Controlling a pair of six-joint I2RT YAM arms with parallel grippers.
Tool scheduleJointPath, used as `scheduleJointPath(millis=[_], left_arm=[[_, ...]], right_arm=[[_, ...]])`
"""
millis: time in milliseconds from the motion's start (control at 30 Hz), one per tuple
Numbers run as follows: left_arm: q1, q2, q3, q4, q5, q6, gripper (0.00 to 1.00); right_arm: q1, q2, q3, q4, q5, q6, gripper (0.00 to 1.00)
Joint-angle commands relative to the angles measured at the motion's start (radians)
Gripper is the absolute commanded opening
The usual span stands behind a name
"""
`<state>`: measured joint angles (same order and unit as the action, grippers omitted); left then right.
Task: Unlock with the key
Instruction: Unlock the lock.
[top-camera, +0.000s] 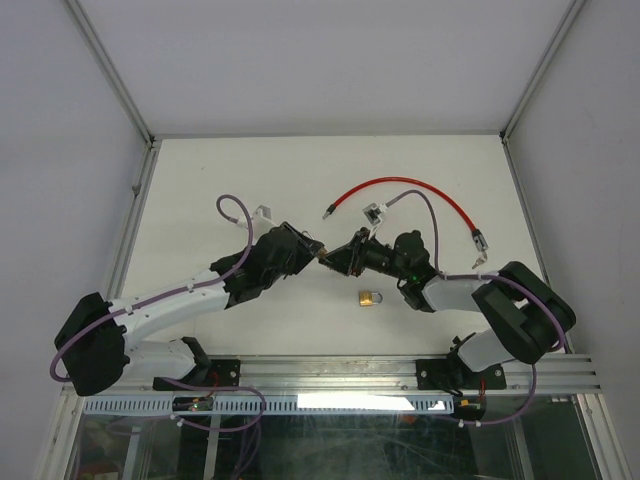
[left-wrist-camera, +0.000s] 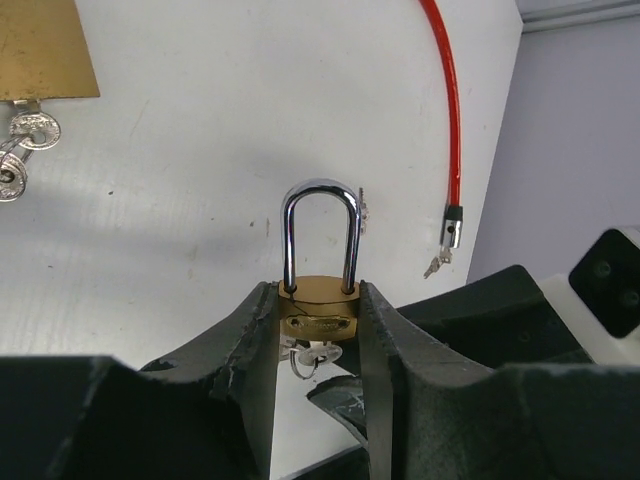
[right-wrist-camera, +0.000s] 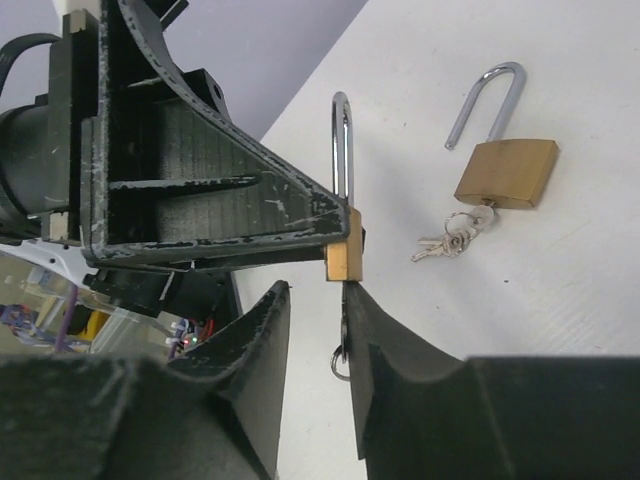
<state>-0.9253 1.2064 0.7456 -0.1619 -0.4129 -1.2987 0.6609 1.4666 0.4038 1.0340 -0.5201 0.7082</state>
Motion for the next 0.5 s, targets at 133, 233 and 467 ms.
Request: scheduleJointPath(millis=[133,233,467], left_arm=[[0.090,0.055,0.020,0.013,0.162,-0.118,0.00],[0.117,0.047,-0.006,0.057,0.209,-0.129,0.00],[0.151,0.027,-0.032,0.098,0.268,-0.141,0.00]], right_arm=[[0.016,-0.039,0.055,-0.037,0.095,-0.110,0.44],[0.016,-0.043,0.054,-0.078,0.118,-0.138,0.44],[0.016,0.002,0.049,-0.055,0.083,-0.152,0.42]])
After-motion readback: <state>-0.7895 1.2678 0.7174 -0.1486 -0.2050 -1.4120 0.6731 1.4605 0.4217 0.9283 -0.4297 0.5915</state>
